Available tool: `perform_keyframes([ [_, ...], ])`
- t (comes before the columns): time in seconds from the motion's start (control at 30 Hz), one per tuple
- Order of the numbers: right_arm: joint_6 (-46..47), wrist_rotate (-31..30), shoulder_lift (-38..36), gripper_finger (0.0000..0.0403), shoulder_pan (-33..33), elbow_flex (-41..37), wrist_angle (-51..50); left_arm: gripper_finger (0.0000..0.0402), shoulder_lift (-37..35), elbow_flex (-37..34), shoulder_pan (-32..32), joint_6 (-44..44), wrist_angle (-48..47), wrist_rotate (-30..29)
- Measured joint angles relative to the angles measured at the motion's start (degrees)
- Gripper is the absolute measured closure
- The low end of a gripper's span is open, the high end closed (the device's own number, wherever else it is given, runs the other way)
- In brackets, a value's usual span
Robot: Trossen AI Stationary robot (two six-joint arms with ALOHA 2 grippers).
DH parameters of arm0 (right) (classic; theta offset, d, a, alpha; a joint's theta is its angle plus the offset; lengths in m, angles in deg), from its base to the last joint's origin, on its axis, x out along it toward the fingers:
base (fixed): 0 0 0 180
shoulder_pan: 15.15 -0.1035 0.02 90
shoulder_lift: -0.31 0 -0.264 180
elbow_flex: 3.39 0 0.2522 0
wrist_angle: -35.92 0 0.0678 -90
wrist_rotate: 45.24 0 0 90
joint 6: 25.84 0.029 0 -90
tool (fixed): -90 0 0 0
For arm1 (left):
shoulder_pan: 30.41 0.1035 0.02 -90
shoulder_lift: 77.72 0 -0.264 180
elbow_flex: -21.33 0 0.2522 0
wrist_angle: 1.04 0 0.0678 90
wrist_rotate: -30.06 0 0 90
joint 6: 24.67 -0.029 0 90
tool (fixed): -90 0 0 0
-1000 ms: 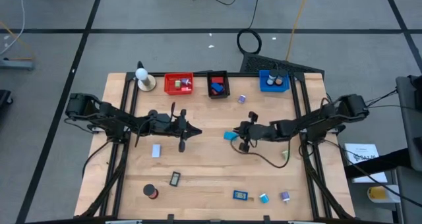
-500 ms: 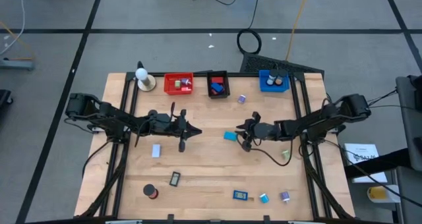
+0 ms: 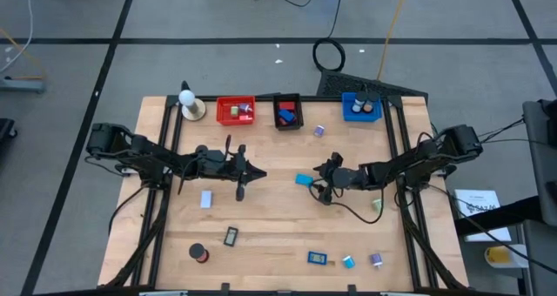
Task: Pick & Place Office items
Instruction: Put the light blue digital timer into the black bin
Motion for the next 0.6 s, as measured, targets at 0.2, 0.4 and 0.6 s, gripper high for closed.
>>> perform_keyframes([
  [0.2,-2.88,-0.02,3.13,0.0111,0.07,-0.07,2.54,0.0371,0.0,0.0,0.0,0.0,0.0,0.0],
  [0.4,-4.61,0.0,9.23,0.0131,0.17,-0.09,7.66,0.0371,0.0,0.0,0.02,0.0,-0.1,0.0],
  [0.6,-4.43,0.04,10.82,0.0157,0.17,0.44,7.87,0.0371,0.0,0.0,0.0,0.0,-0.02,0.0],
])
